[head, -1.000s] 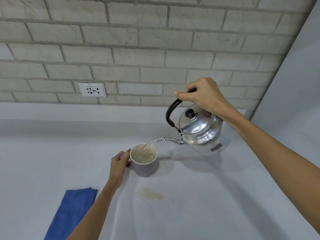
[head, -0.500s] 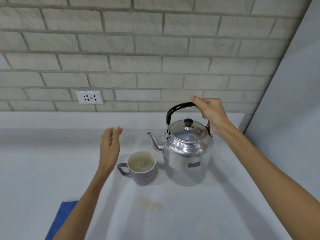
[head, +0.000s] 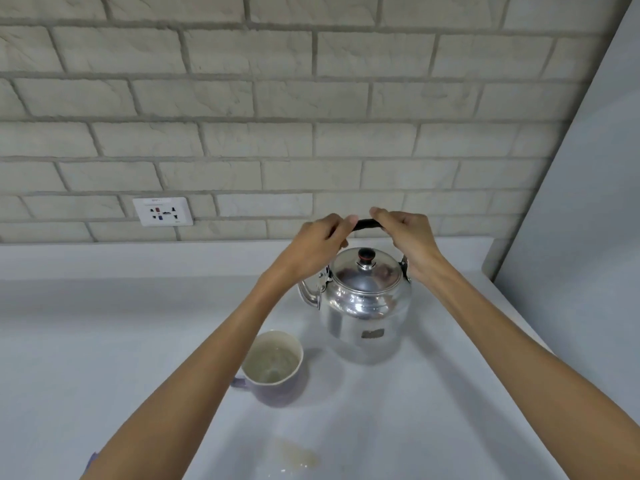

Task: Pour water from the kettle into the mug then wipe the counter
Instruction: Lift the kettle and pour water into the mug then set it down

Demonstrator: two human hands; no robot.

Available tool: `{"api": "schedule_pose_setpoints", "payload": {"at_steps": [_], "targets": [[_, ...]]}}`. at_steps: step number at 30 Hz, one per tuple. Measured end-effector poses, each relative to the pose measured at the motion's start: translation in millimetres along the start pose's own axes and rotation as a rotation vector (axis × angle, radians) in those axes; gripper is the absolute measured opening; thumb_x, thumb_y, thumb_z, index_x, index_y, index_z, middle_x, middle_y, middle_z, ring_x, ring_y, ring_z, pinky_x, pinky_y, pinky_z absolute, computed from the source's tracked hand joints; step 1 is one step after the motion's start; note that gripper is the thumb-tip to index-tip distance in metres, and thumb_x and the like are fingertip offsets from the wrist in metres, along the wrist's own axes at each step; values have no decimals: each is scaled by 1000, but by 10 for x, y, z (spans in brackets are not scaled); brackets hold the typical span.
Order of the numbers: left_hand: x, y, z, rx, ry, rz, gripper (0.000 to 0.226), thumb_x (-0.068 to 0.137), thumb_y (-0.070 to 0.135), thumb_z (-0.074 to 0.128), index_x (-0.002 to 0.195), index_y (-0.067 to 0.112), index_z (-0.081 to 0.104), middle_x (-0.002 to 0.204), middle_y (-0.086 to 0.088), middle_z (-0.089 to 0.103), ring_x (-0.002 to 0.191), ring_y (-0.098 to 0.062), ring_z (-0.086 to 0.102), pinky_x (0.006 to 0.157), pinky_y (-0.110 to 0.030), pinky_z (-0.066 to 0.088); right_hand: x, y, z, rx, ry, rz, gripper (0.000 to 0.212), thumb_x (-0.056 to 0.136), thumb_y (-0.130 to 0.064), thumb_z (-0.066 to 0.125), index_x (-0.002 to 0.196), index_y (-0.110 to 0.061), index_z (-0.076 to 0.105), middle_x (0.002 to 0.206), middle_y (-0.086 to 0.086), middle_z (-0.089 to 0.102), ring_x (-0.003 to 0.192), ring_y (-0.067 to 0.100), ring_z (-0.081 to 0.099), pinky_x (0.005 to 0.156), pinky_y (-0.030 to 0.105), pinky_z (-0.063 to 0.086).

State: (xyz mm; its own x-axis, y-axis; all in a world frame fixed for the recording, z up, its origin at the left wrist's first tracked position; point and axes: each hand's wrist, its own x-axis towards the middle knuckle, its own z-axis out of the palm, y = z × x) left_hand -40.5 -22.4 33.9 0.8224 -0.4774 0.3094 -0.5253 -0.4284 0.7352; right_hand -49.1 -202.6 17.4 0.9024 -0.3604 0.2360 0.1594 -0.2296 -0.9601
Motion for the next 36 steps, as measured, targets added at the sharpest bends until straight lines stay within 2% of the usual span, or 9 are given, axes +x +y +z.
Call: {"api": "schedule_pose_setpoints", "payload": {"at_steps": [4,6,9,13,17,25,28,32,36], "targets": [[166,-255,174,-1,15,-54,44,96,47,34,96,12,60,80,-2,64,67,-13,57,58,-17,41,145,225,92,-19,-14,51,48,65,-54,70,53,-20,39,55,0,27,53,11,30,58,28,28],[230,-363,239,-11,1,-81,45,97,48,32,97,13,60,84,1,62,70,-16,58,59,-21,41,212,318,136,-17,-23,67,51,64,-55,69,51,-19,35,52,-4,23,51,11,26,55,29,25],[329,-506,332,-47,21,-119,42,97,48,30,90,16,57,77,11,56,68,-6,53,59,-21,35,305,441,195,-8,-33,86,50,65,-54,69,53,-17,37,53,-4,23,52,12,26,56,30,23],[448,-710,434,-89,45,-153,43,95,52,31,75,19,50,71,4,53,62,-10,48,60,-24,36,404,572,259,-8,-50,104,50,65,-53,69,48,-22,34,49,-7,23,48,9,25,56,29,23],[537,-887,526,-115,67,-161,49,94,50,34,78,8,51,71,-2,51,60,-13,46,62,-28,39,477,705,303,-28,-58,91,52,70,-49,68,45,-23,32,45,-10,24,46,9,25,54,28,23],[674,-1072,662,-133,108,-160,41,96,41,40,69,11,41,59,3,39,51,-10,34,46,-13,32,575,895,353,-31,-36,75,53,75,-44,67,47,-19,29,41,-12,21,46,9,23,50,25,21],[720,-1098,692,-127,127,-157,41,96,38,41,65,11,40,57,3,38,51,-10,34,46,-12,32,606,937,359,-41,-25,82,51,75,-45,67,50,-15,33,40,-11,22,46,9,23,49,23,22],[751,-1134,729,-140,158,-154,41,96,35,42,64,11,38,55,2,37,50,-10,33,46,-13,32,629,954,375,-58,-10,75,53,75,-46,67,46,-19,32,39,-12,23,43,7,24,42,15,22],[754,-1124,750,-164,179,-155,42,96,34,43,60,16,34,54,4,36,44,-5,34,45,-12,32,634,962,386,-64,2,56,55,77,-45,67,43,-22,30,37,-11,24,41,6,24,42,16,23]]}}
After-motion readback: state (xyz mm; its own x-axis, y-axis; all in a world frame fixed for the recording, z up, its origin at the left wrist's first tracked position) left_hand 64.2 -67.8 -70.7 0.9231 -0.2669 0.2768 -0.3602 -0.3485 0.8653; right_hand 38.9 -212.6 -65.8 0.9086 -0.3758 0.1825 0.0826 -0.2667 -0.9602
